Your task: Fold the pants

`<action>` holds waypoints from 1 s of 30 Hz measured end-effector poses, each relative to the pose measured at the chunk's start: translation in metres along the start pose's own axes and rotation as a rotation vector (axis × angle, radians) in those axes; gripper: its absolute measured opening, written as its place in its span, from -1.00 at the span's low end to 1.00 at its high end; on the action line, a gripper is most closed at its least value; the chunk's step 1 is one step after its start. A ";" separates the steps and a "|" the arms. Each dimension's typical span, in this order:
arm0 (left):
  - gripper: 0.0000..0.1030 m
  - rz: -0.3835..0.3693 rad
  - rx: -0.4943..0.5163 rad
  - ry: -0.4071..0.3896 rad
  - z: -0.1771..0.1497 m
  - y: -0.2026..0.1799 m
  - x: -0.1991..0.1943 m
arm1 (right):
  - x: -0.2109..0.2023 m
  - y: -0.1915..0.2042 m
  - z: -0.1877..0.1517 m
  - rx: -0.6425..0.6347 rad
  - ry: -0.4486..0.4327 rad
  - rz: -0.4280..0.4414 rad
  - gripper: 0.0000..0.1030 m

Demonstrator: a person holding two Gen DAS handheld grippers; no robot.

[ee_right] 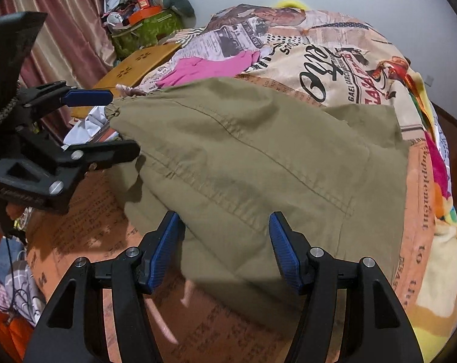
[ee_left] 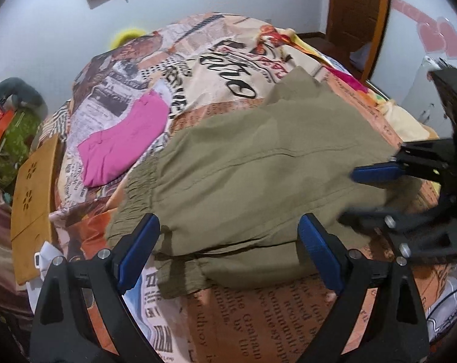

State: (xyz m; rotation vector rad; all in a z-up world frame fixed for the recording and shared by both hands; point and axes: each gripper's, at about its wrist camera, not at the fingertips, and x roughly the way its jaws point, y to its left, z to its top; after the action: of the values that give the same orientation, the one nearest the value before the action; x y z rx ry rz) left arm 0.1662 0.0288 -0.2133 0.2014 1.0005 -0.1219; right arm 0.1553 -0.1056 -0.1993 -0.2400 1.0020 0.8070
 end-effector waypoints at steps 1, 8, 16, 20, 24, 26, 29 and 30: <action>0.83 0.001 0.011 0.001 0.000 -0.002 0.002 | 0.001 0.000 0.001 0.000 0.000 0.008 -0.25; 0.83 0.016 0.058 0.034 0.002 -0.012 0.021 | -0.014 0.005 0.005 -0.031 -0.078 0.000 -0.84; -0.03 0.045 0.041 -0.078 0.014 -0.014 -0.004 | -0.044 0.006 0.010 -0.073 -0.170 -0.057 -0.88; -0.48 0.043 0.051 -0.114 0.017 -0.022 -0.019 | -0.062 0.006 0.010 -0.084 -0.209 -0.079 -0.90; -0.65 0.039 0.052 -0.098 0.014 -0.026 -0.022 | -0.079 0.002 0.006 -0.080 -0.242 -0.098 -0.93; -0.69 0.020 0.039 -0.084 0.011 -0.027 -0.022 | -0.084 0.000 0.003 -0.073 -0.244 -0.097 -0.93; -0.72 0.024 0.044 -0.076 0.004 -0.032 -0.024 | -0.082 -0.005 -0.004 -0.057 -0.210 -0.077 -0.93; -0.72 0.026 0.048 -0.076 0.002 -0.033 -0.025 | -0.079 -0.005 -0.006 -0.051 -0.188 -0.068 -0.93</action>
State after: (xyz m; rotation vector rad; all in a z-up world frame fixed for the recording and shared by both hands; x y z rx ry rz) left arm 0.1485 -0.0039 -0.1951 0.2515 0.9200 -0.1290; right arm 0.1320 -0.1510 -0.1384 -0.2358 0.7931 0.7791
